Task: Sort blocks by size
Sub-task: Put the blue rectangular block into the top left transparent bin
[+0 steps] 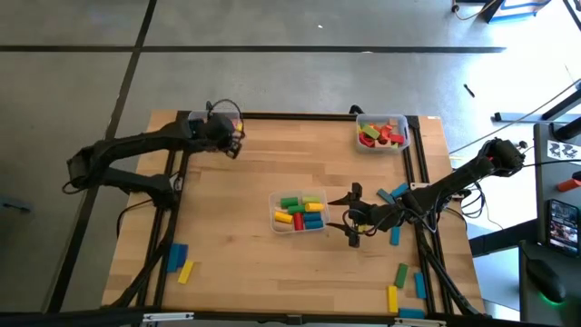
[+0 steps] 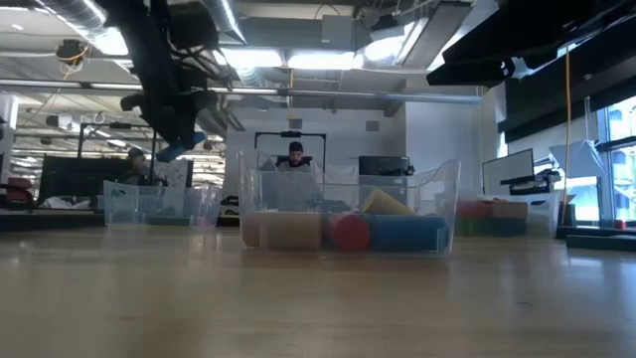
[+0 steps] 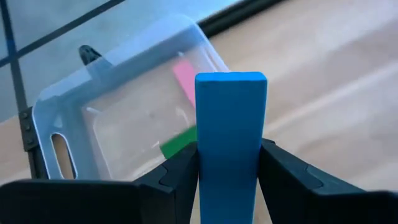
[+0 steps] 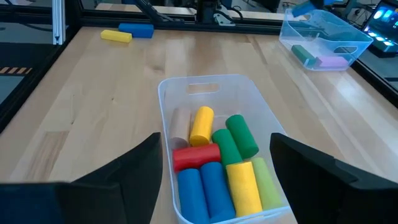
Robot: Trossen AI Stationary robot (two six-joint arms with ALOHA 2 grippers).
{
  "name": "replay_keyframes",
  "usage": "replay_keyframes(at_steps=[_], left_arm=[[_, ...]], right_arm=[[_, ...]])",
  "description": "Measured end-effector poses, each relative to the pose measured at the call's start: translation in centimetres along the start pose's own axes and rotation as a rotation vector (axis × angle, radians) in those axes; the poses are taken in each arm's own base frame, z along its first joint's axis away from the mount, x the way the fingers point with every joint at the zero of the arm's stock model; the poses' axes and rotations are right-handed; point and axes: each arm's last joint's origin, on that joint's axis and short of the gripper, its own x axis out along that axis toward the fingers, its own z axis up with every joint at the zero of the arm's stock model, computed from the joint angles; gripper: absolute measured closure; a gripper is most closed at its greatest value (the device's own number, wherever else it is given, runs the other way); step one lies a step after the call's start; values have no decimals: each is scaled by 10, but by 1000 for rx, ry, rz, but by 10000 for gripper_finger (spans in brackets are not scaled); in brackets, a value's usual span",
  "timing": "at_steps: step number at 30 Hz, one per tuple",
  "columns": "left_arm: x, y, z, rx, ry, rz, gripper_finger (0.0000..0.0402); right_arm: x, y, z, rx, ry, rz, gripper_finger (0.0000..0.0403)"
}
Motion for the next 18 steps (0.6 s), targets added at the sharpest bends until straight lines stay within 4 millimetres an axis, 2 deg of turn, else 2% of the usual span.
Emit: replay_keyframes(at_steps=[7, 13, 18], left_arm=[[31, 9, 16, -61, 2, 60, 257], [60, 12, 24, -68, 17, 103, 257], [82, 23, 28, -129, 44, 153, 257]], right_arm=[[0, 0, 0, 0, 1, 0, 118], [0, 0, 0, 0, 1, 0, 118], [0, 0, 0, 0, 1, 0, 118]])
